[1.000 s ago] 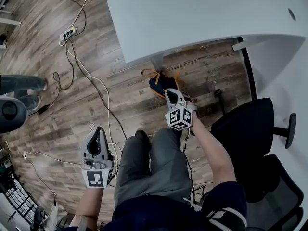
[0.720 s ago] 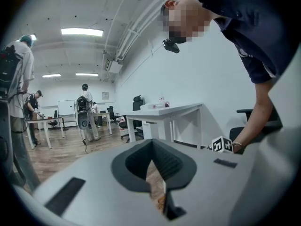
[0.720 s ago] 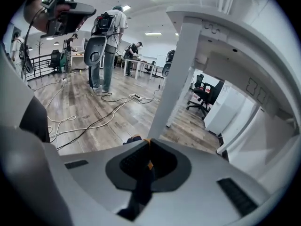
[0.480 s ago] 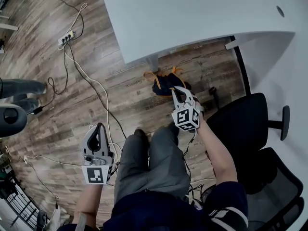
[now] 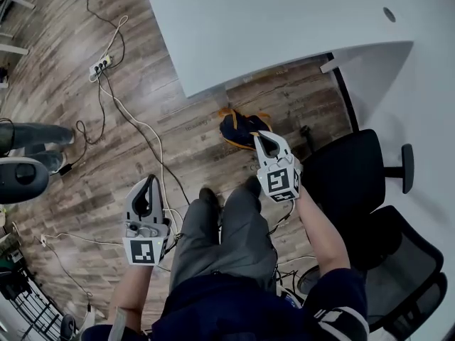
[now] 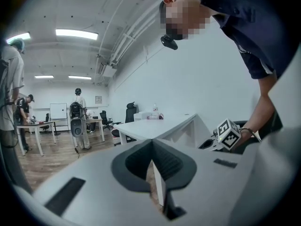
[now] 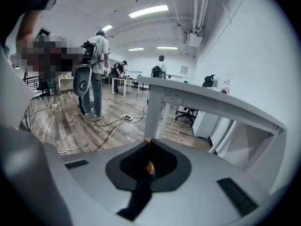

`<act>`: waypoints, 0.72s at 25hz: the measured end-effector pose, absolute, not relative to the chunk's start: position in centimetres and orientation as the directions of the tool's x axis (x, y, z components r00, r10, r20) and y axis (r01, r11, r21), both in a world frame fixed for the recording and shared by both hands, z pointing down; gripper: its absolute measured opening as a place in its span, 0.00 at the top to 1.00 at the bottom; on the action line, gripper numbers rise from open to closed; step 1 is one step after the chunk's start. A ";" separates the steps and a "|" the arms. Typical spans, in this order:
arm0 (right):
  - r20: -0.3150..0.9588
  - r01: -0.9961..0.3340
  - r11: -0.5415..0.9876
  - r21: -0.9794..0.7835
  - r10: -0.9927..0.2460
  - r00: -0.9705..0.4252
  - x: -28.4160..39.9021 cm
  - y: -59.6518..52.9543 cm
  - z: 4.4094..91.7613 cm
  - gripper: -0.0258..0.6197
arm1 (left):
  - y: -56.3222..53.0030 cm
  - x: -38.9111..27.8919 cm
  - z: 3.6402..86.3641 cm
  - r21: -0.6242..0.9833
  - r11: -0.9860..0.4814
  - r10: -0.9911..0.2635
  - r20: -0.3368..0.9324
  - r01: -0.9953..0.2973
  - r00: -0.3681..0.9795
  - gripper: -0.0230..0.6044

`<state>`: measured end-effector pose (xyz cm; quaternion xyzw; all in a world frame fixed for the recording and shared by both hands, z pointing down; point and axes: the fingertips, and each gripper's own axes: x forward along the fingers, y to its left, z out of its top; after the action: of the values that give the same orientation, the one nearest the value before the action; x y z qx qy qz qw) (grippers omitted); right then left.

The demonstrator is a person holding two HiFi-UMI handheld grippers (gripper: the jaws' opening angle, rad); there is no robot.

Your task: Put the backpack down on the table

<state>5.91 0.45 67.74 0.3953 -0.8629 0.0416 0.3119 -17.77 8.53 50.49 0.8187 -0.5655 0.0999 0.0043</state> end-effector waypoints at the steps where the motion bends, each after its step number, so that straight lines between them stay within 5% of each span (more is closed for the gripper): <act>1: 0.561 -0.713 0.681 0.169 -0.661 -0.498 5.9 0.7 66.7 0.96 | 8.4 -17.5 49.8 -0.101 -0.366 -0.924 0.163 -0.925 0.347 0.96; 18: 0.425 -0.742 0.653 0.154 -0.721 -0.546 7.3 3.1 48.2 0.96 | 7.9 -13.8 41.5 -0.049 -0.407 -0.904 0.164 -0.912 0.394 0.96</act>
<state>7.25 3.06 48.18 0.4162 -0.8790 0.0221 0.2315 -13.82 7.95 41.54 0.8346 -0.5441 0.0825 0.0245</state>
